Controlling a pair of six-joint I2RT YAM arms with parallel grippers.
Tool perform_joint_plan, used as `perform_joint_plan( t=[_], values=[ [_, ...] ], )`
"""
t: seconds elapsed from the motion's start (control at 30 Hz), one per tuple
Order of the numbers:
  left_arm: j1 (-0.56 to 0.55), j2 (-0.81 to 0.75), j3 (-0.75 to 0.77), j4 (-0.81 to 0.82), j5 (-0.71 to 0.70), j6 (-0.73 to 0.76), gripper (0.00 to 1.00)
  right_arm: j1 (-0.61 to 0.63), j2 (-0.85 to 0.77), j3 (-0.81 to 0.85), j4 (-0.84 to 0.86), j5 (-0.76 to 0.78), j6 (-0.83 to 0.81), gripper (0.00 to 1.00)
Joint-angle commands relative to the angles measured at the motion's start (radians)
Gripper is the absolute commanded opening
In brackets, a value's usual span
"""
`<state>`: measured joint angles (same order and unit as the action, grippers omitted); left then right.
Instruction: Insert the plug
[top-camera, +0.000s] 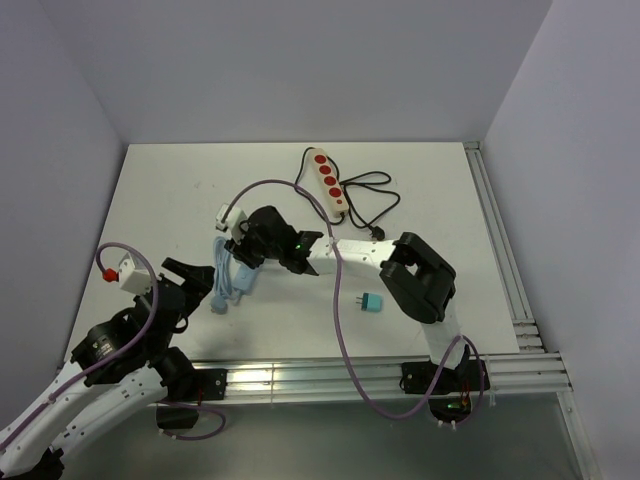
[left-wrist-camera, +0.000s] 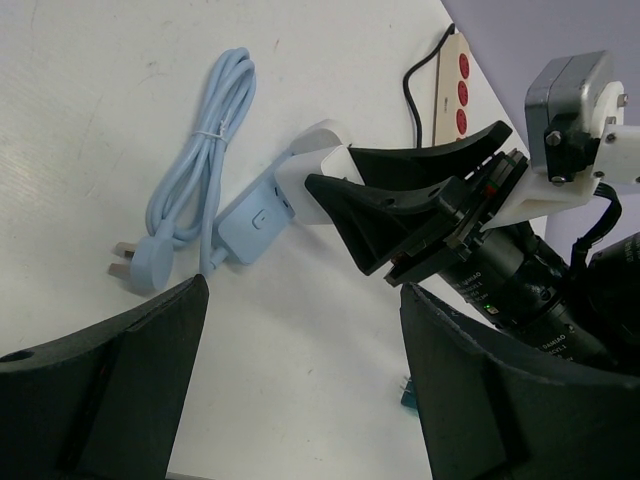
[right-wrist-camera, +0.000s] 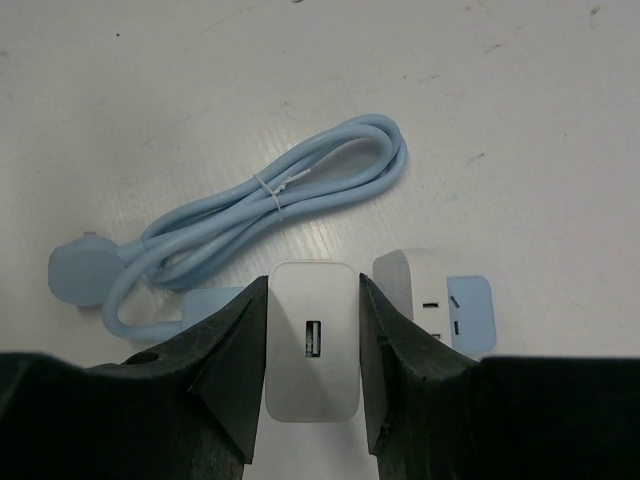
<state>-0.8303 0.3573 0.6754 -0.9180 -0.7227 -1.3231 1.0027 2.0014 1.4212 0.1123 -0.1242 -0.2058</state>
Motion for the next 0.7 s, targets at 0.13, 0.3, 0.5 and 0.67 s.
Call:
perform_joint_plan(
  t=[0.13, 0.3, 0.5, 0.67],
  values=[
    [0.0, 0.006, 0.012, 0.027, -0.009, 0.016, 0.83, 0.008, 0.039, 0.067, 0.02, 0.021, -0.026, 0.0],
    [0.002, 0.009, 0.01, 0.034, -0.004, 0.021, 0.83, 0.008, 0.063, 0.079, 0.015, 0.026, -0.032, 0.0],
    [0.002, 0.011, 0.019, 0.036, -0.003, 0.028, 0.83, 0.008, 0.071, 0.084, 0.004, 0.043, -0.049, 0.0],
    [0.002, 0.003, 0.023, 0.021, -0.012, 0.024, 0.83, 0.007, 0.048, 0.041, 0.0, 0.035, -0.046, 0.0]
  ],
)
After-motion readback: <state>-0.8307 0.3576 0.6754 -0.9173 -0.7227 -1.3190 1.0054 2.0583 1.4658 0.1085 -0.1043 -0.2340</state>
